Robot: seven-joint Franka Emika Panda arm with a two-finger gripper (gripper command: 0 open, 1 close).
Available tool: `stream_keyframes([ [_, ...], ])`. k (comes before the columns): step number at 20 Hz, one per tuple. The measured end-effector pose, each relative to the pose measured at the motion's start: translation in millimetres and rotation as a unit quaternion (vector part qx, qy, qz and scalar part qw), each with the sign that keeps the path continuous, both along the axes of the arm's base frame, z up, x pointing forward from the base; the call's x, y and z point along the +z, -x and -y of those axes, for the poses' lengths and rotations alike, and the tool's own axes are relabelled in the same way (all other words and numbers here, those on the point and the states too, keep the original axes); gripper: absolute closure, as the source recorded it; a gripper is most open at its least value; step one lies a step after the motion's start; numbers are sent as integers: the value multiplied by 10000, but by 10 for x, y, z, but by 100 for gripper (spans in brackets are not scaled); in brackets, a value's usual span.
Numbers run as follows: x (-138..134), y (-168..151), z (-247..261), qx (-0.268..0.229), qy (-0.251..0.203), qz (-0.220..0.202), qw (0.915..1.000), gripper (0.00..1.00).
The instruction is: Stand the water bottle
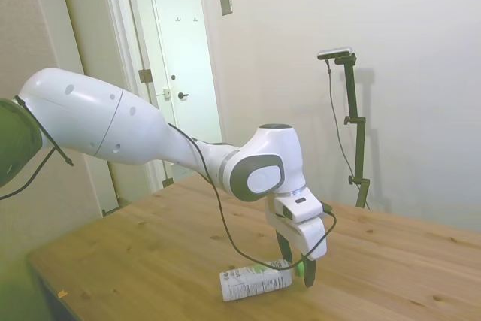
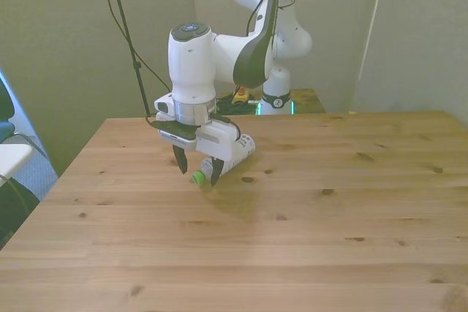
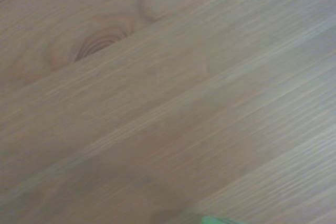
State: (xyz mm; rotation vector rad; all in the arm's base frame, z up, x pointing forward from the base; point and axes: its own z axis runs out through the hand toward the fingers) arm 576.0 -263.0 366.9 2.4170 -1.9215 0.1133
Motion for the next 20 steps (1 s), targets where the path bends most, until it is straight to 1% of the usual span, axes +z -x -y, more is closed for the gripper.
stream_keyframes([
  [12,3,-1,18,-64,-135,74,9999,100],
  [16,7,8,4,13,-376,117,9992,100],
  [18,54,15,-17,53,-484,103,9988,100],
  [20,157,18,-44,93,-537,148,9984,100],
])
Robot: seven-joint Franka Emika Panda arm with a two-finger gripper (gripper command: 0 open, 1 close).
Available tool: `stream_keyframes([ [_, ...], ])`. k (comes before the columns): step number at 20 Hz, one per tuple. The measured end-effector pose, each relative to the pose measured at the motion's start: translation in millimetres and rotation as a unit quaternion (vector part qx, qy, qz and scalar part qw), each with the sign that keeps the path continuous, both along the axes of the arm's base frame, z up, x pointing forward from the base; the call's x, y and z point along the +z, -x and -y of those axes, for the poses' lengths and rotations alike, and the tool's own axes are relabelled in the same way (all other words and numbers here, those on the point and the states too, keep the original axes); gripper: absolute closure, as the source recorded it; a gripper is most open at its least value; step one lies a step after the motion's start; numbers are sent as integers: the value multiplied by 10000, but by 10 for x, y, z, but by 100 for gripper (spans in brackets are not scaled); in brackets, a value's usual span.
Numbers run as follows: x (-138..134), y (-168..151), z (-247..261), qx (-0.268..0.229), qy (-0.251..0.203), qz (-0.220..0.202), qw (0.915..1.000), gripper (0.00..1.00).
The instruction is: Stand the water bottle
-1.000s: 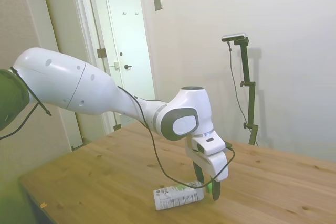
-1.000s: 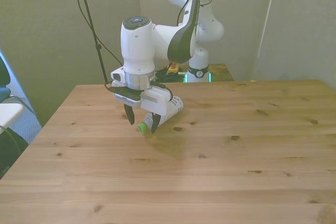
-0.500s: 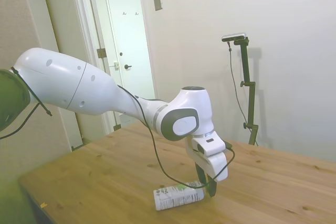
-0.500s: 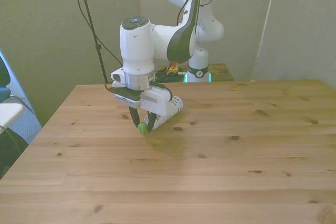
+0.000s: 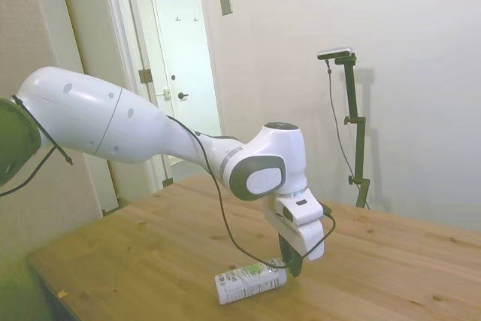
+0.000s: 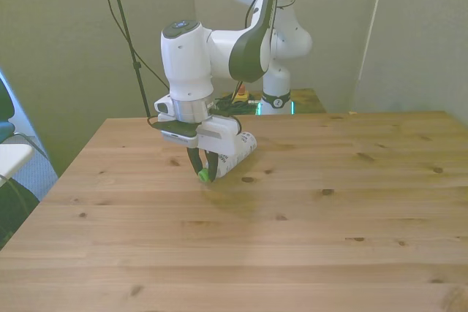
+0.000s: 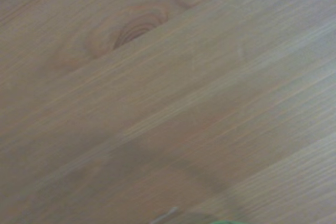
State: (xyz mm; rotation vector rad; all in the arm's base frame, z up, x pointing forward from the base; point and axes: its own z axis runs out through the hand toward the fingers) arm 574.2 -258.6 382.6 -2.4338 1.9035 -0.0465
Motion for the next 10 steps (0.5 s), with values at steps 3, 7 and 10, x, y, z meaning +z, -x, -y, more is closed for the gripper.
stream_keyframes([
  [3,369,36,-92,33,5,251,9997,100],
  [7,1173,283,-415,-144,206,816,9964,100],
  [10,1656,553,-781,-399,838,1183,9886,100],
])
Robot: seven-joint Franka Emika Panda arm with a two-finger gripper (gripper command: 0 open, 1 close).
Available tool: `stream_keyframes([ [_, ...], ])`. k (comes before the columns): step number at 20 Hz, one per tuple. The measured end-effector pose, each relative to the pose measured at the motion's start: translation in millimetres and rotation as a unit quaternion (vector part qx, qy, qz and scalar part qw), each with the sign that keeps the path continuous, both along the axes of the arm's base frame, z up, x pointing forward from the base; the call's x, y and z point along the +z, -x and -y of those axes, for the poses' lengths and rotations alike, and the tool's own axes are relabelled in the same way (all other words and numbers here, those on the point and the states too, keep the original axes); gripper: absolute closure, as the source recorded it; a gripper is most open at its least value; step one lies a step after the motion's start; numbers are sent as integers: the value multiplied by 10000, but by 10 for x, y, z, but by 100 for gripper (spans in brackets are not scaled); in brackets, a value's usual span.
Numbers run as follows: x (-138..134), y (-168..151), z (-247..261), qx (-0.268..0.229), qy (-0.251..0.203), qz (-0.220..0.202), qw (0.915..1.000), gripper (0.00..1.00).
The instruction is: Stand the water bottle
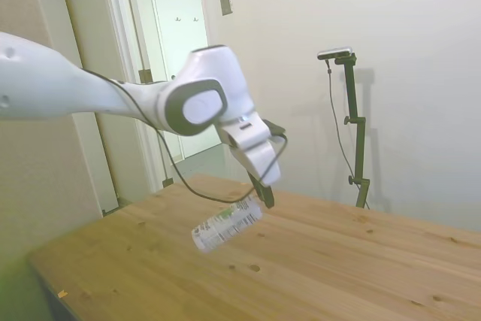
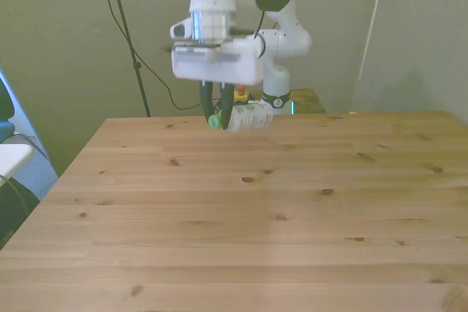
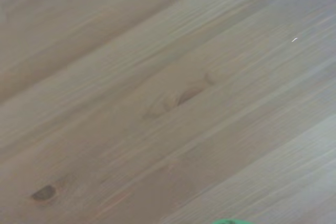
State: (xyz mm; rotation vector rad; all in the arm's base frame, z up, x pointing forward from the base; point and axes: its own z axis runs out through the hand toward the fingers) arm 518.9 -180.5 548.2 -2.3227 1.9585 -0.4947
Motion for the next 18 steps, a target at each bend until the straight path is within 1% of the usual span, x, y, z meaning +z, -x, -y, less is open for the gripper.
stream_keyframes([
  [1,127,353,-266,58,165,114,9998,100],
  [3,130,349,-285,22,177,131,9998,100],
  [5,150,278,-299,-121,286,296,9991,100],
  [7,154,142,-268,-352,467,501,9970,100],
  [10,128,-155,-190,-816,843,843,9895,100],
  [13,134,-436,-179,-1219,1291,1185,9769,100],
  [15,158,-595,-194,-1469,1613,1429,9654,100],
  [18,128,-833,-227,-1797,2059,1810,9448,100],
])
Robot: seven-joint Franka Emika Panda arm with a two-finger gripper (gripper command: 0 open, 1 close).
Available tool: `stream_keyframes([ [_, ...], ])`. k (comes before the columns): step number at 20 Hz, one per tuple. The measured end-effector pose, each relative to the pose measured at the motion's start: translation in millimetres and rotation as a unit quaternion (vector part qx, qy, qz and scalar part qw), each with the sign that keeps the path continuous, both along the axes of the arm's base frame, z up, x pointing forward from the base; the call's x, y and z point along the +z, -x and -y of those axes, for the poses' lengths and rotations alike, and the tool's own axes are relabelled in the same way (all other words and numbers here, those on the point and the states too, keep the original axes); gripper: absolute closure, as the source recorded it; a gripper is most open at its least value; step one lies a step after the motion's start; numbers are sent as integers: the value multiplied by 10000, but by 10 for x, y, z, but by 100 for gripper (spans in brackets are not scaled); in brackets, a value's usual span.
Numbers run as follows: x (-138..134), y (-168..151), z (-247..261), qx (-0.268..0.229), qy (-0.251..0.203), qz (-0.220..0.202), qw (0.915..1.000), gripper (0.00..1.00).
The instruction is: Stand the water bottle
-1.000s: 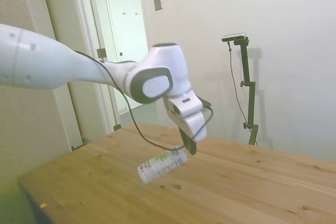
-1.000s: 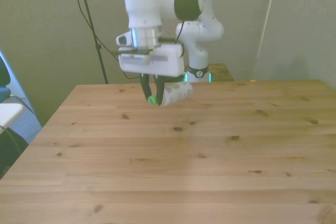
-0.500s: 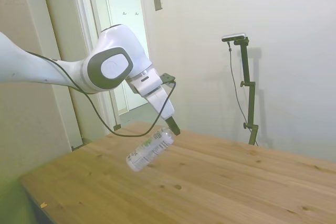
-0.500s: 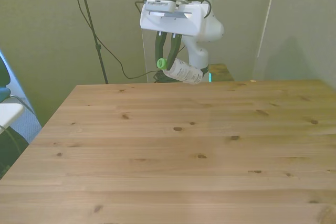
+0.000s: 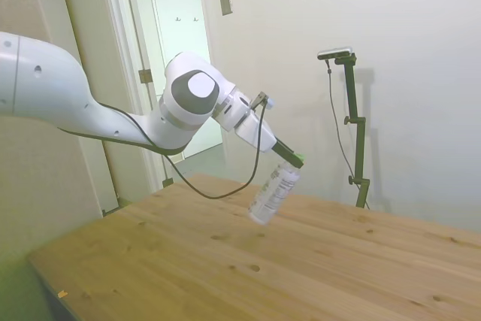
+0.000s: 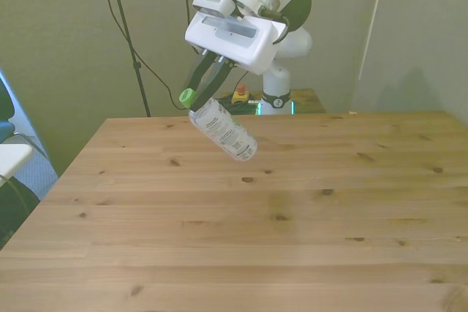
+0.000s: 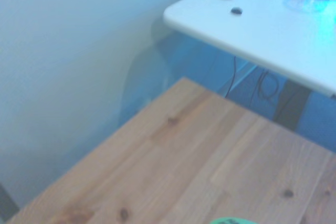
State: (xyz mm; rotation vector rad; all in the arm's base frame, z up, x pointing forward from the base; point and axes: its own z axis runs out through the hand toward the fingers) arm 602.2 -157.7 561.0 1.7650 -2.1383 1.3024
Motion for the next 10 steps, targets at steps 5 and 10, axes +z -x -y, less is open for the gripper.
stream_keyframes([
  [5,-172,-395,-119,-449,464,405,9971,100],
  [10,-368,-772,-270,-676,878,563,9922,100],
])
